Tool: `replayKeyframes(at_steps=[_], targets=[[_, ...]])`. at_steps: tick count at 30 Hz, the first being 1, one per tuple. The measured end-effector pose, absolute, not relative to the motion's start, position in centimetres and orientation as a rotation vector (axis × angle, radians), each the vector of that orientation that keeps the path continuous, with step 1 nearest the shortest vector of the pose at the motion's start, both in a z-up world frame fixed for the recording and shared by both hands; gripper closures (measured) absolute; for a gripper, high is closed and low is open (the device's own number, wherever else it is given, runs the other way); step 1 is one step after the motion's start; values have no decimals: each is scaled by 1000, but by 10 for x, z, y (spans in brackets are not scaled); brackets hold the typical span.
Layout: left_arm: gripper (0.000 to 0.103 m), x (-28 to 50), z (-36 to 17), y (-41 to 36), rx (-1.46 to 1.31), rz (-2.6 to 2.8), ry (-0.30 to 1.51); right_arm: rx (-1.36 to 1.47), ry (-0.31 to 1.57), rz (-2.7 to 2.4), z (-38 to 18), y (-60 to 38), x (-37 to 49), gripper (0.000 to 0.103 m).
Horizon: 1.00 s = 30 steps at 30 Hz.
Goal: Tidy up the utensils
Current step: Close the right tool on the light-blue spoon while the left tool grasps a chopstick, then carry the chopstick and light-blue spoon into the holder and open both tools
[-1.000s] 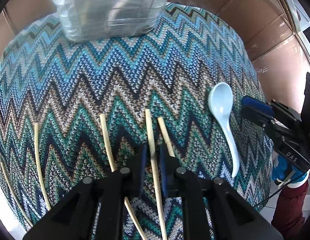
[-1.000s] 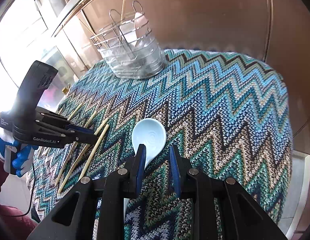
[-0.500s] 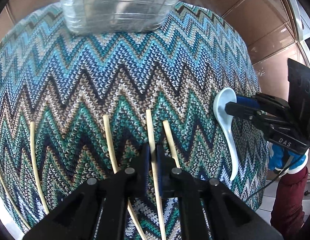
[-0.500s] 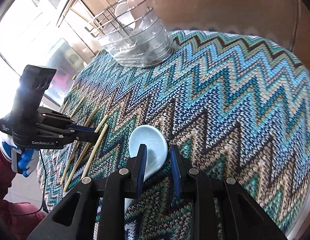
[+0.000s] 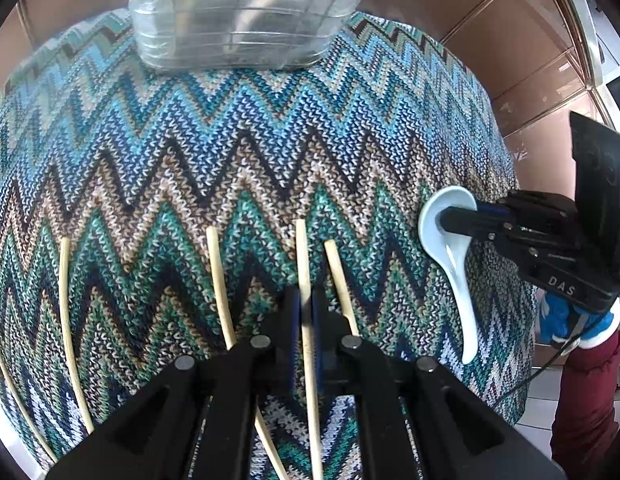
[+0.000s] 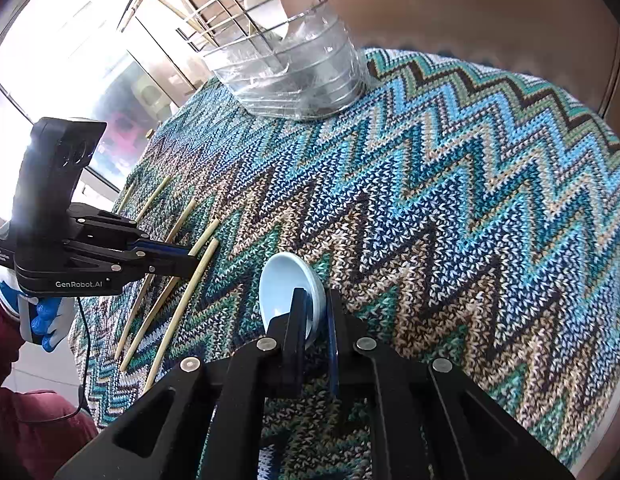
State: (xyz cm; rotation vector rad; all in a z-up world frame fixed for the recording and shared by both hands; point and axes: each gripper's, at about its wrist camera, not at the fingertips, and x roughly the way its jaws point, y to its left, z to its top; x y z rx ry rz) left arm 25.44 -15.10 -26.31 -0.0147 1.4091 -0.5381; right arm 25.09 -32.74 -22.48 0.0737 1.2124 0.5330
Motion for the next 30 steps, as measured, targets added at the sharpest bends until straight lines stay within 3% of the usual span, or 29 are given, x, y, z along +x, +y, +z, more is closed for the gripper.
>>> replayKeyframes(at_steps=[9, 15, 25, 30], targets=[[99, 228, -241, -146, -72, -577, 1329, 72, 1088, 449, -189, -323, 215, 96], [99, 209, -197, -129, -126, -605, 1206, 101, 972, 404, -151, -325, 206, 96], [99, 225, -51, -86, -234, -586, 721, 123, 609, 294, -44, -302, 238, 95], [99, 257, -8, -86, -298, -531, 496, 143, 400, 209, -14, -282, 270, 95]])
